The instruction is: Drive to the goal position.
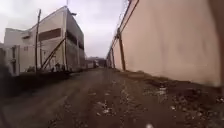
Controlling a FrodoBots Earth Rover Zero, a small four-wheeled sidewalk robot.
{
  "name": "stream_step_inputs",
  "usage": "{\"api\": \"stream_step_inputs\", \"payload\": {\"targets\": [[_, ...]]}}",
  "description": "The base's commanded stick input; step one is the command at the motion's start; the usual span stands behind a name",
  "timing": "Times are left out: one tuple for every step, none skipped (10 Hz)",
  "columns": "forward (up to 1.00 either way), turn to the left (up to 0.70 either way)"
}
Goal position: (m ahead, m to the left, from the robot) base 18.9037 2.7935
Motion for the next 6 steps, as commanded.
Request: {"api": "stream_step_inputs", "payload": {"targets": [[1.00, 0.00], [1.00, 0.00], [1.00, 0.10], [1.00, 0.24], [1.00, 0.35], [1.00, 0.25]]}}
